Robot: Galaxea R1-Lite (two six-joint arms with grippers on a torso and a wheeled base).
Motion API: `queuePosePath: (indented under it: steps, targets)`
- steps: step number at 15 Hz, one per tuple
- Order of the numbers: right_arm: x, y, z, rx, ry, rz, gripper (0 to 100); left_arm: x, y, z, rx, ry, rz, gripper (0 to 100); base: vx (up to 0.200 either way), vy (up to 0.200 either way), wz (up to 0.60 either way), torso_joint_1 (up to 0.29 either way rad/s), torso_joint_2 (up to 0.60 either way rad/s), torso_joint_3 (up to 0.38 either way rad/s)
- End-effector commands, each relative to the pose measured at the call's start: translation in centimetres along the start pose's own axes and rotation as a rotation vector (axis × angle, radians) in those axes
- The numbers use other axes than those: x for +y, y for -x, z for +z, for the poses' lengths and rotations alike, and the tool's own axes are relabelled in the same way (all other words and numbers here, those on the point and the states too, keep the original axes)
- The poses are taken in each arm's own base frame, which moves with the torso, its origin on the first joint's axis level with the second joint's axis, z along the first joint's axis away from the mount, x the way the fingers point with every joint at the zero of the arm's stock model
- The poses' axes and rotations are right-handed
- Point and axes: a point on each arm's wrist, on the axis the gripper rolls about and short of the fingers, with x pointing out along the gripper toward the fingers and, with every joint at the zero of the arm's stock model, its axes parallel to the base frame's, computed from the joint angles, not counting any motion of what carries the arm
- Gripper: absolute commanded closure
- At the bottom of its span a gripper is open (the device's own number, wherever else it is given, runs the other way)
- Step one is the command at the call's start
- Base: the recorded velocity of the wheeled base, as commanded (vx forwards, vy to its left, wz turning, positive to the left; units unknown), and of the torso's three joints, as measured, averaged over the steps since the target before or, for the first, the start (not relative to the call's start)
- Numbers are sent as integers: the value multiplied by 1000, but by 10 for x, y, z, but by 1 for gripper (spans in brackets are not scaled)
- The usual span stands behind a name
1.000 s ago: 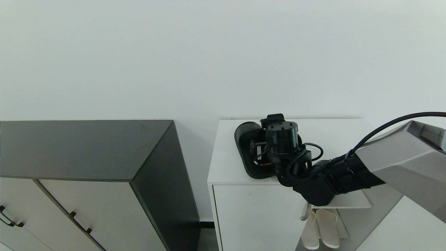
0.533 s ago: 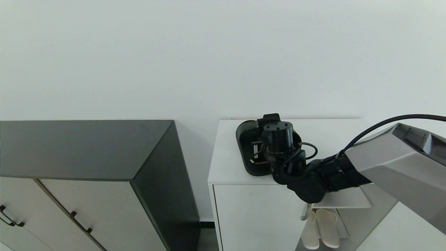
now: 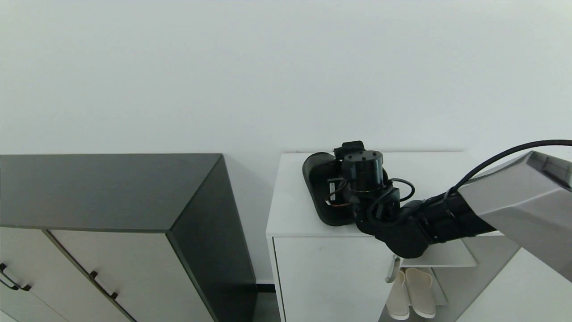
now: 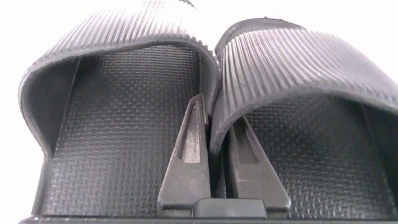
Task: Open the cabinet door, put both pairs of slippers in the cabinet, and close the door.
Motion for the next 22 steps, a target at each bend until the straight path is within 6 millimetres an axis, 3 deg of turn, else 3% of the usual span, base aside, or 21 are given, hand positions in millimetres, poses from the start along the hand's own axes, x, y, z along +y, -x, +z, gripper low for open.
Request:
queuePosePath:
  steps: [1,4,5,7,13,22]
  targets:
    - [-4,37,26,-43,-20,46,100,0,0,0,2,0,1,100,0,0,0,0,0,0]
    - [-10,83,26,-16,2,164,100,0,0,0,1,0,1,100,0,0,0,0,0,0]
    - [-19,108,18,17,29,231,100,0,0,0,2,0,1,100,0,0,0,0,0,0]
    - [-32,129,11,40,37,286,100,0,0,0,2,-1,1,100,0,0,0,0,0,0]
    - [-33,130,7,52,42,297,100,0,0,0,2,-1,1,100,0,0,0,0,0,0]
    - [-32,130,2,64,52,296,100,0,0,0,1,0,1,100,-200,0,0,4,5,3]
